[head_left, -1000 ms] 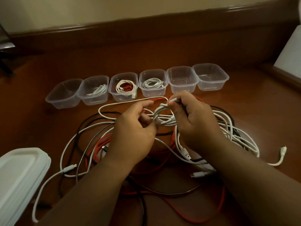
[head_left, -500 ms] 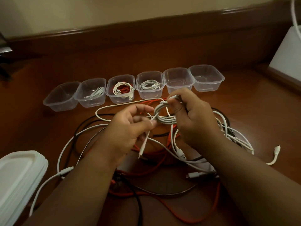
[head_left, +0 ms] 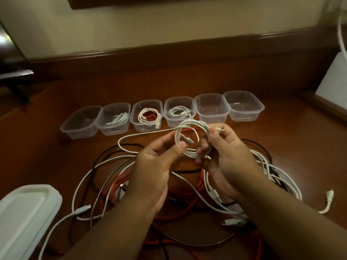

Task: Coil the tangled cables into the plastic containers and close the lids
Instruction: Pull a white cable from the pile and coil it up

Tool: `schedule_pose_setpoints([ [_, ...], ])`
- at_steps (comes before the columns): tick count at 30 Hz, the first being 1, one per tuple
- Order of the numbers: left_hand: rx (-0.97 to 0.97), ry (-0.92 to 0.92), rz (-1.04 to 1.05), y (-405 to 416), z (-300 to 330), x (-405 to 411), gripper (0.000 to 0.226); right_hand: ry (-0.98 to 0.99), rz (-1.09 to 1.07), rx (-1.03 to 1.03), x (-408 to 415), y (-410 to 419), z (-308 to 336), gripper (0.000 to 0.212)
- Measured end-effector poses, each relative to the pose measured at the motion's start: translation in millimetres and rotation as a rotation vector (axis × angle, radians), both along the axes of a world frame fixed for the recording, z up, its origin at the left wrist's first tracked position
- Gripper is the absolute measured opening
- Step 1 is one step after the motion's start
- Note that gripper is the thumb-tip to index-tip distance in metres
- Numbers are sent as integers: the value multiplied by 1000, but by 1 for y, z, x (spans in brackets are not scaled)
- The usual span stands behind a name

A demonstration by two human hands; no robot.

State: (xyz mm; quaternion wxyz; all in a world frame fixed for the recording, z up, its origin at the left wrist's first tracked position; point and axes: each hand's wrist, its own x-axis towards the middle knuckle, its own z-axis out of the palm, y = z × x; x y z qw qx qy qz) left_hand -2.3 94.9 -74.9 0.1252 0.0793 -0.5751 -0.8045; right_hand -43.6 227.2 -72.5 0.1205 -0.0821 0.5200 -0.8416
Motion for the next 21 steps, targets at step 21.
schedule_pose_setpoints([
  [21, 174, 59, -160, 0, -6, -1, 31, -13, 38, 262, -9, 5, -3, 25],
])
